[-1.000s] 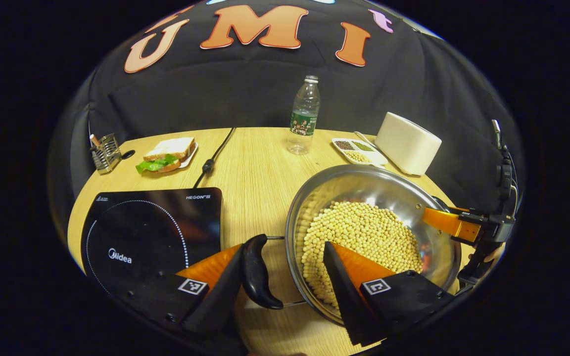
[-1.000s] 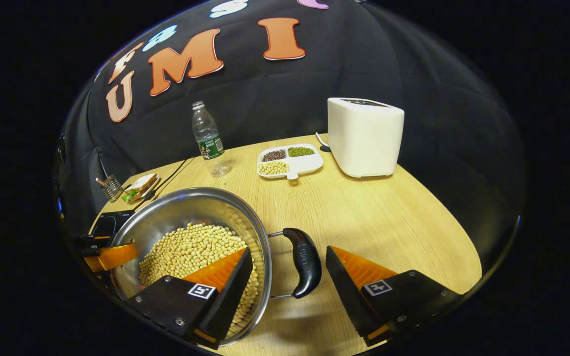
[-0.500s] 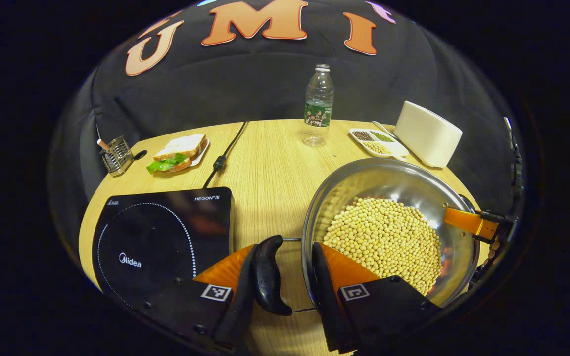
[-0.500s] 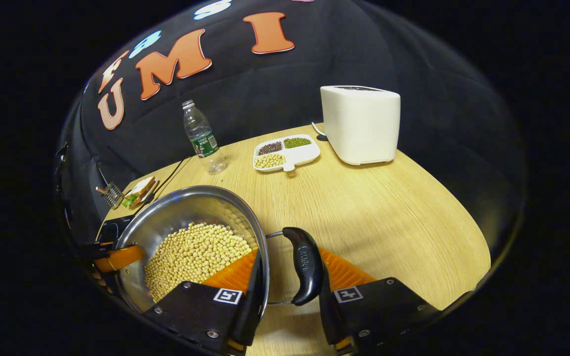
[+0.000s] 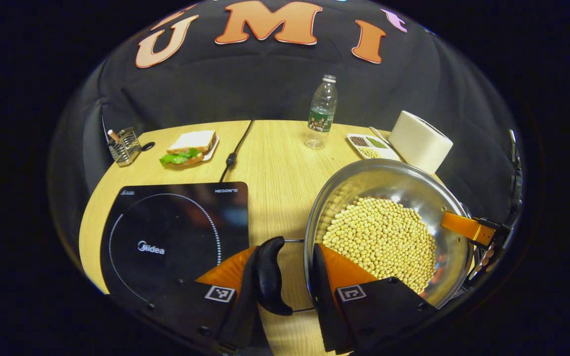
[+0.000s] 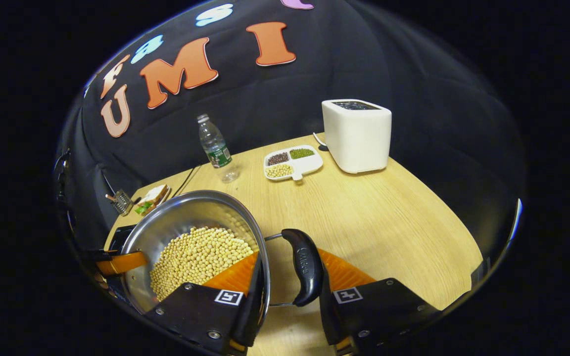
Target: First push the handle of the pot to place it horizontally, then grasp the pot with both hands and set it on the induction cooktop.
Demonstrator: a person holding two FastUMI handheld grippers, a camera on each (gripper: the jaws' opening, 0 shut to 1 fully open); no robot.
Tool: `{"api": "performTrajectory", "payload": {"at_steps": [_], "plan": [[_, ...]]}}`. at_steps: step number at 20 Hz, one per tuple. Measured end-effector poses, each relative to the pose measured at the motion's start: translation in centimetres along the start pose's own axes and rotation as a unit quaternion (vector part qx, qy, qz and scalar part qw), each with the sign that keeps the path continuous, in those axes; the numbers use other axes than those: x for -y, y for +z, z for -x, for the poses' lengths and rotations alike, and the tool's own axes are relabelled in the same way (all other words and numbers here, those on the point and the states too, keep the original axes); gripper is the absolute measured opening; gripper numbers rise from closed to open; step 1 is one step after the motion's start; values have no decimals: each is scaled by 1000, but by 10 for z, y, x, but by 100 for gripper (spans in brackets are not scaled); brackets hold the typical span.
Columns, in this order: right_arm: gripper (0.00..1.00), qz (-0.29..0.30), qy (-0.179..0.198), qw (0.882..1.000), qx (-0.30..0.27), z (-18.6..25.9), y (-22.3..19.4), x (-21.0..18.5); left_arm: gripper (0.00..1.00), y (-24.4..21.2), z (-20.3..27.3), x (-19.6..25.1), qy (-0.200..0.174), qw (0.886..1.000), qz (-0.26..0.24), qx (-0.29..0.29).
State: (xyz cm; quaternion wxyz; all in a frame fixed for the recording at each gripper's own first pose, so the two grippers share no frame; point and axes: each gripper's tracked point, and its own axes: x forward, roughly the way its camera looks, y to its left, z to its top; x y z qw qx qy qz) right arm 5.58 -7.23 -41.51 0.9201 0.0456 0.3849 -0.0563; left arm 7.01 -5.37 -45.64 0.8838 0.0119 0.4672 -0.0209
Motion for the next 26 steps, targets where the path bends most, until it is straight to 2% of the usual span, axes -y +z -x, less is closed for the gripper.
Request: {"api": "performTrajectory", "payload": {"at_steps": [4, 5, 6, 7, 8, 9, 12, 13, 14, 15, 16, 17, 18, 21, 22, 26], "plan": [[52, 10, 19, 1000, 15, 22, 15, -43, 60, 16, 34, -36, 1, 1000, 23, 10], [47, 9, 27, 999, 16, 26, 19, -57, 59, 20, 43, -48, 5, 1000, 26, 14], [52, 10, 34, 999, 17, 29, 21, -71, 59, 23, 52, -57, 10, 999, 28, 18], [52, 12, 41, 999, 17, 31, 22, -84, 60, 23, 59, -71, 15, 999, 29, 21], [47, 16, 48, 999, 16, 33, 21, -97, 59, 26, 66, -85, 21, 999, 33, 23], [52, 19, 55, 998, 15, 36, 19, -110, 60, 27, 72, -99, 26, 999, 35, 23], [52, 24, 78, 997, 6, 38, 10, -151, 59, 25, 89, -137, 43, 998, 38, 24], [52, 27, 84, 996, 5, 36, 8, -164, 59, 22, 93, -149, 47, 998, 42, 22], [47, 33, 88, 996, 5, 36, 6, -177, 60, 20, 97, -161, 51, 997, 48, 20], [47, 41, 92, 995, 4, 35, 3, -189, 59, 19, 100, -175, 54, 997, 56, 20], [52, 45, 97, 994, 2, 34, 0, -201, 59, 16, 104, -187, 57, 996, 64, 19], [47, 51, 101, 994, -2, 32, -4, -213, 59, 11, 107, -199, 60, 996, 71, 17], [52, 55, 105, 993, -6, 30, -7, -224, 59, 7, 110, -210, 63, 995, 78, 13], [52, 60, 120, 991, -21, 21, -21, -254, 59, 0, 111, -242, 78, 993, 88, 2], [52, 62, 125, 990, -24, 17, -25, -263, 62, -1, 111, -252, 84, 993, 88, 0], [52, 62, 136, 988, -33, 4, -35, -286, 59, -6, 111, -281, 92, 991, 98, -9]]}}
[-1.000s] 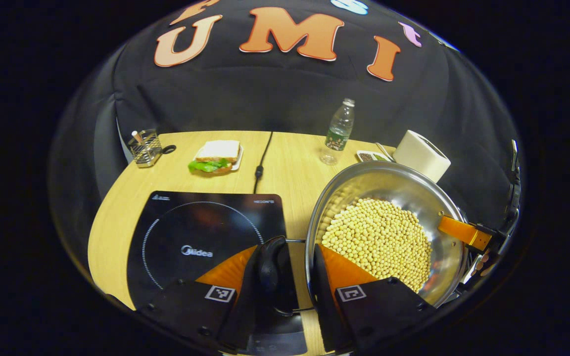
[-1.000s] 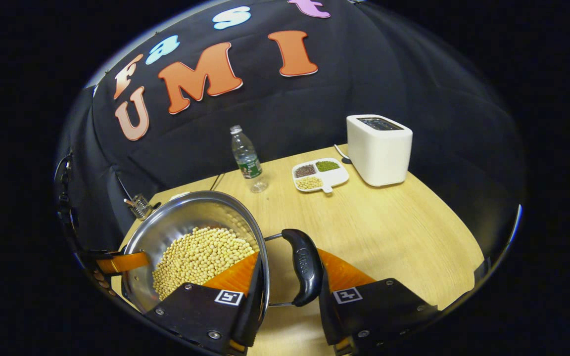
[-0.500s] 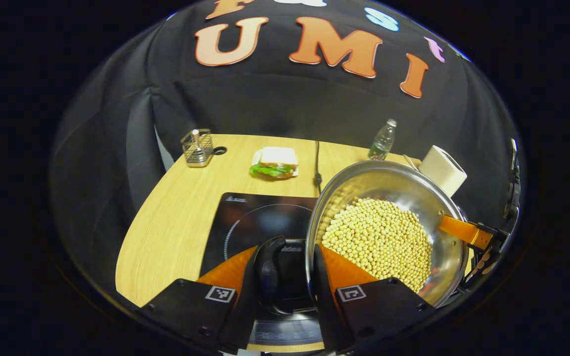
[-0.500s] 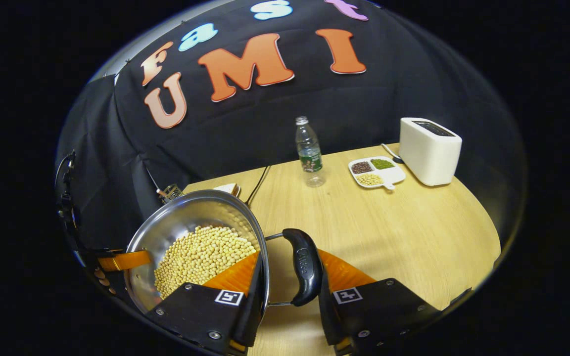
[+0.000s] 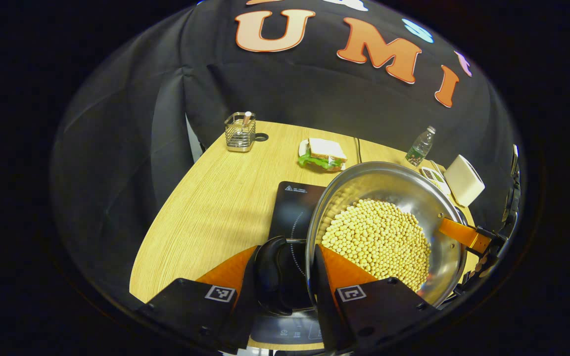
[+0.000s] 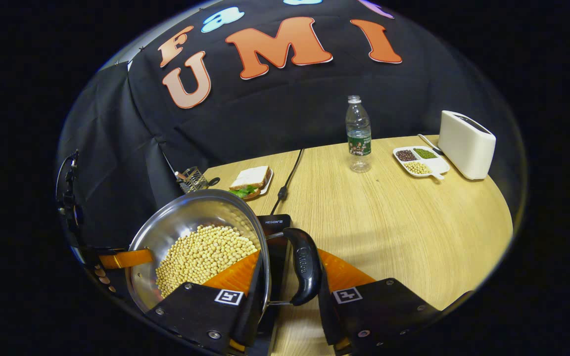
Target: First push the handle of the pot to place it horizontally, then grasp the pot with both hands and set it on the induction cooktop.
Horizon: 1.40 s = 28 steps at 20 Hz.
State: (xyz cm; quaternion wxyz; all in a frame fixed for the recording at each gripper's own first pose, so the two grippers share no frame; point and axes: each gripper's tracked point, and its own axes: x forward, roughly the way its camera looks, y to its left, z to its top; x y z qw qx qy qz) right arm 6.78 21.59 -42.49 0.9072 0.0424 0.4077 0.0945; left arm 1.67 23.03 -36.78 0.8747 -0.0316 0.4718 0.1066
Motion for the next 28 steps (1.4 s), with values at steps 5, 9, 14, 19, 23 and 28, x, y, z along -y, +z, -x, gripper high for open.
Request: {"api": "performTrajectory", "payload": {"at_steps": [5, 9, 14, 19, 23, 28], "plan": [[52, 4, 1, 1000, -5, -14, -3, -9, 60, -1, -14, -15, -3, 1000, 7, -6], [52, 6, -2, 1000, -11, -22, -9, -9, 59, -2, -26, -18, -3, 1000, 7, -12], [52, 0, -4, 1000, -16, -29, -13, -7, 60, -3, -37, -17, -7, 1000, 11, -14], [60, 12, -1, 1000, -13, -26, -13, -2, 72, 15, -28, -19, 43, 995, -81, 37], [96, 21, -15, 1000, 17, 0, 6, 16, 100, 51, 6, -16, 70, 987, -87, 113], [96, 9, -23, 996, 83, 55, 46, 35, 100, 86, 79, 13, 59, 975, -62, 206]]}}
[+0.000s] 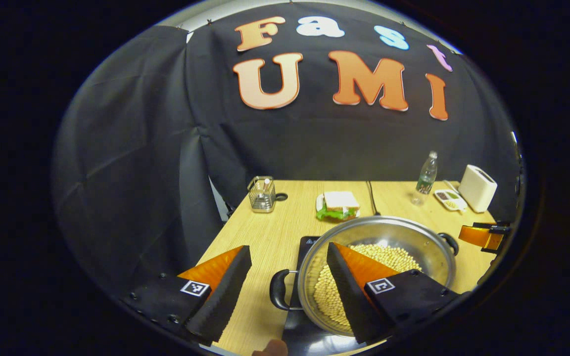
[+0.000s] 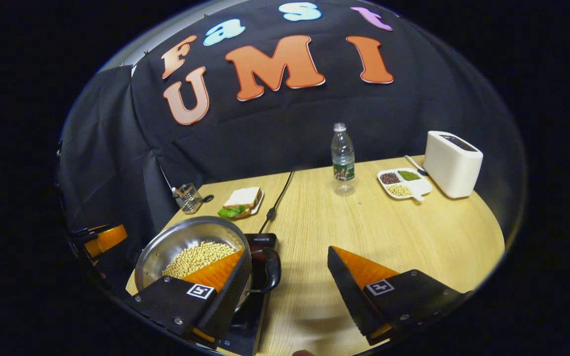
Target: First push the handle of the pot to place it horizontally, then grasp the pot with both hands and set it on the induction cooktop.
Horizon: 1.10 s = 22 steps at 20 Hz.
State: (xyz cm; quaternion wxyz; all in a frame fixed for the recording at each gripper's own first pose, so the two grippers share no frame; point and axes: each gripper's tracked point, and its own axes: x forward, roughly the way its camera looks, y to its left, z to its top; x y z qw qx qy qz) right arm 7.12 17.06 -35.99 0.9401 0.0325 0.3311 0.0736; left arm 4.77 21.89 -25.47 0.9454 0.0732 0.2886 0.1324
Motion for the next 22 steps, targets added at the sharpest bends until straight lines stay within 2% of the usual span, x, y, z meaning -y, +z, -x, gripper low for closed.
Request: {"api": "performTrajectory", "payload": {"at_steps": [2, 3, 4, 10, 15, 18, 20, 21, 22], "plan": [[95, -5, 1, 1000, 27, 25, 21, 9, 100, 23, 20, 13, -7, 999, 9, 35], [96, -5, 0, 999, 40, 37, 30, 15, 96, 31, 30, 20, -14, 999, 11, 50], [95, -4, -4, 999, 53, 48, 39, 21, 100, 40, 42, 28, -21, 998, 13, 62], [95, 3, -26, 992, 126, 121, 89, 60, 100, 87, 98, 79, -64, 990, 1, 123], [95, 21, -46, 982, 182, 181, 121, 87, 100, 137, 158, 117, -106, 976, 29, 186], [95, 32, -60, 973, 219, 221, 137, 102, 99, 159, 193, 129, -106, 967, 20, 230], [95, 33, -59, 970, 233, 243, 144, 107, 98, 164, 213, 140, -104, 963, 10, 247], [95, 32, -55, 969, 238, 253, 145, 108, 98, 164, 222, 149, -114, 961, 13, 250], [100, 31, -53, 968, 245, 264, 146, 110, 96, 164, 232, 160, -129, 960, 19, 249]]}}
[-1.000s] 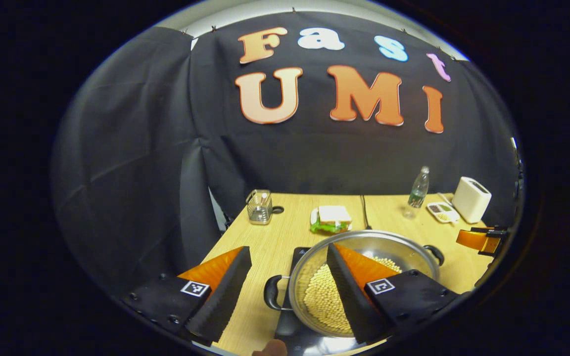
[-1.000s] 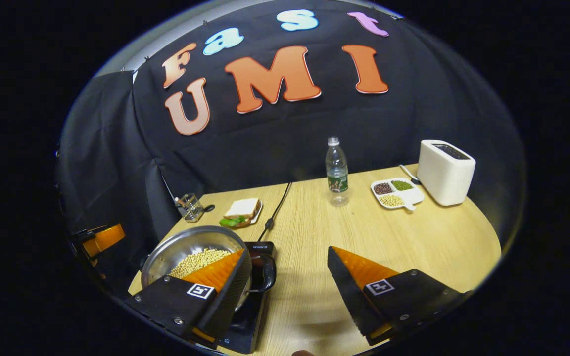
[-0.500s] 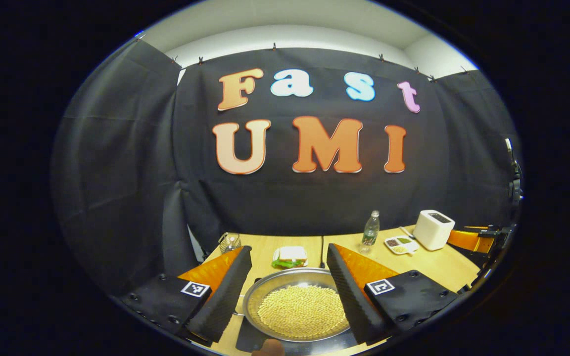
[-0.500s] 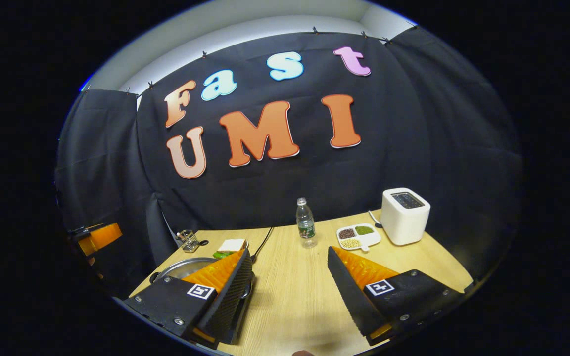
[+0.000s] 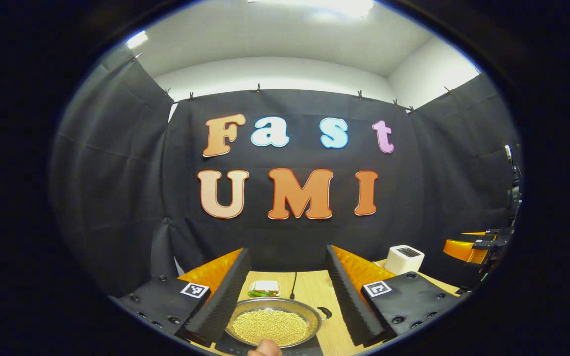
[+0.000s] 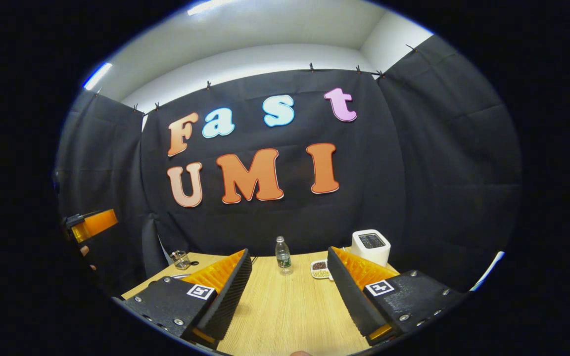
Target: First push the handle of the pot to place it horizontally, then grasp the pot with both hands and set it on the induction cooktop.
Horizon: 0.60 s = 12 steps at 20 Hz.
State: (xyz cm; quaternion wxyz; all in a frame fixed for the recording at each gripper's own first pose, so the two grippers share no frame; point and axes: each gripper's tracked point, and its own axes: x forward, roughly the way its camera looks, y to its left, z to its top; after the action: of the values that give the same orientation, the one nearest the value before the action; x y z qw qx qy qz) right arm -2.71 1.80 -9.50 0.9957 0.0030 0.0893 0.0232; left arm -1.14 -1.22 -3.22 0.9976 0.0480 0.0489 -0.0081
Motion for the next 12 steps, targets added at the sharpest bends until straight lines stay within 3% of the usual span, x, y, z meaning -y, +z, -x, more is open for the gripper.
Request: {"api": "performTrajectory", "payload": {"at_steps": [1, 6, 8, 9, 10, 12], "plan": [[95, 1, -4, 1000, 7, 7, 7, 7, 98, 0, 5, 11, -11, 1000, 9, -2], [95, -7, -14, 999, 35, 38, 20, 23, 98, 2, 26, 37, -35, 999, 11, -8], [100, -2, -14, 999, 37, 45, 20, 26, 97, 2, 35, 42, -46, 999, 23, -11], [95, -1, -14, 999, 37, 49, 20, 28, 98, 5, 38, 40, -46, 999, 26, -9], [100, -1, -15, 999, 37, 51, 21, 28, 98, 5, 40, 39, -45, 999, 23, -9], [95, -1, -18, 999, 38, 52, 22, 31, 98, 5, 44, 36, -43, 999, 20, -8]]}}
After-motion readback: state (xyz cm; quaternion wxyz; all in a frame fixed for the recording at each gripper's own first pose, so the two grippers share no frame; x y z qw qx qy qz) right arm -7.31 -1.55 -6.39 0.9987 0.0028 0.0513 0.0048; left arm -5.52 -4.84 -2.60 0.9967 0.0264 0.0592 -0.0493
